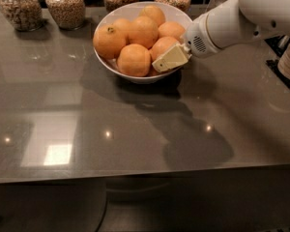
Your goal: Pick orange from white bowl
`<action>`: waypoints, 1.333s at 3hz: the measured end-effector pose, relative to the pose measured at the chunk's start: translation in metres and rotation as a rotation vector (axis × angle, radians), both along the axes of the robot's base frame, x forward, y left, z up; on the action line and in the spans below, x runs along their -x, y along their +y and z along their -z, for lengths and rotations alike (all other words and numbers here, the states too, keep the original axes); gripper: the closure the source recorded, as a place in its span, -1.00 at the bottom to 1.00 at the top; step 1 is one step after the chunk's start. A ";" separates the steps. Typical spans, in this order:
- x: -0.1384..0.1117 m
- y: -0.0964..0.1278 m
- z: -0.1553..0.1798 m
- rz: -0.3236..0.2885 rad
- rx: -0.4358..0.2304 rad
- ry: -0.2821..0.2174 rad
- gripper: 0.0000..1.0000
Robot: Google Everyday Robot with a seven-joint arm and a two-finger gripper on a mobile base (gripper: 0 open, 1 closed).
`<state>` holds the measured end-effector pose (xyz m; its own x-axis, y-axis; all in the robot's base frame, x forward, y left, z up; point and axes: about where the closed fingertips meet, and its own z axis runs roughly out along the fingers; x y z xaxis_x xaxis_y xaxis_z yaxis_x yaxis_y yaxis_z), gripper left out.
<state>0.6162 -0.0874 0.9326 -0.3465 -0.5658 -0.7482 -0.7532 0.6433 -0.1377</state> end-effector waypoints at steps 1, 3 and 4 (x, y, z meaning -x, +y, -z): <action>-0.010 0.004 0.008 -0.008 0.003 0.007 -0.42; -0.011 0.013 0.018 -0.027 0.000 0.024 0.42; -0.005 0.013 -0.005 -0.033 -0.028 0.005 0.88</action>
Offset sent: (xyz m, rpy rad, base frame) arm 0.0219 0.0223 -0.0328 0.0044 0.0513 0.0462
